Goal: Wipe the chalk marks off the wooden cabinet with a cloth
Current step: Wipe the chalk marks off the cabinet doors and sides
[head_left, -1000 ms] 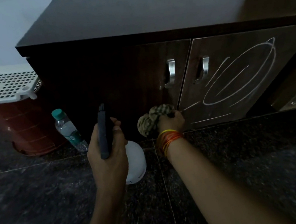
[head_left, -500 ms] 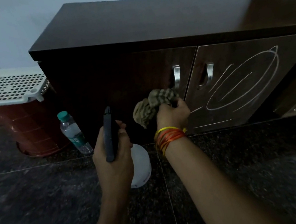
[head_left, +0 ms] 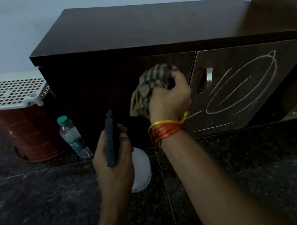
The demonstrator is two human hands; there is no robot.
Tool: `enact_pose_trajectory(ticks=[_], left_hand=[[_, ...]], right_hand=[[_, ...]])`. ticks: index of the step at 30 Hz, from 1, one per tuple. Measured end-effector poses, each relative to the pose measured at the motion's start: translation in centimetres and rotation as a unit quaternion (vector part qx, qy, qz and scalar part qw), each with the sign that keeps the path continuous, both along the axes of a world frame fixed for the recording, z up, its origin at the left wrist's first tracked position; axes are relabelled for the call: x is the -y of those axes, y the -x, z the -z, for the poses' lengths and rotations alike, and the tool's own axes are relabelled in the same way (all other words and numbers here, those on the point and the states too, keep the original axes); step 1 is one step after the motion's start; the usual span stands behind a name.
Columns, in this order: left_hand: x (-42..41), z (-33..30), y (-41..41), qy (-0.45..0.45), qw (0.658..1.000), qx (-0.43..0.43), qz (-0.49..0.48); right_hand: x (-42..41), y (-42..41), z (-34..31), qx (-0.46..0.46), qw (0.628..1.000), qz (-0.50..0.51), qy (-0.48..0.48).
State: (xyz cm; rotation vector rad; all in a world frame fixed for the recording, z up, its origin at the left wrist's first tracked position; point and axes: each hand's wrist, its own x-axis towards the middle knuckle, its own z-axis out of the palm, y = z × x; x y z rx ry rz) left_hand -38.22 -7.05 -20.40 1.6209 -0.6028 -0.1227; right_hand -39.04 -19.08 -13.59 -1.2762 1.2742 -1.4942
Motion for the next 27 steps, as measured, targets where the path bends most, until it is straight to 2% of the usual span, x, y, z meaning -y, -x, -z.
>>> enact_pose_trajectory(ticks=[5,11,13,17,21,27], left_hand=[[0.0,0.1,0.3,-0.004,1.000,0.006,0.008],[0.5,0.1,0.4,-0.003,1.000,0.008,0.009],[0.7,0.0,0.5,0.007,1.000,0.000,0.012],[0.8,-0.1,0.6,0.021,1.000,-0.006,0.021],[0.6,0.1,0.3,0.034,0.999,-0.025,0.026],[1.2,0.6,0.2,0.034,0.999,-0.025,0.028]], right_hand=[[0.2,-0.1,-2.2,-0.002,0.998,-0.026,0.049],[1.2,1.1,-1.6,-0.058,0.990,-0.033,0.124],[2.5,2.0,-2.1,-0.042,0.995,-0.003,0.096],[3.3,2.4,-2.5,-0.015,0.998,-0.002,0.054],[4.7,3.6,-3.6,0.030,0.993,0.058,0.102],[4.0,3.6,-1.3,-0.114,0.975,0.006,0.191]])
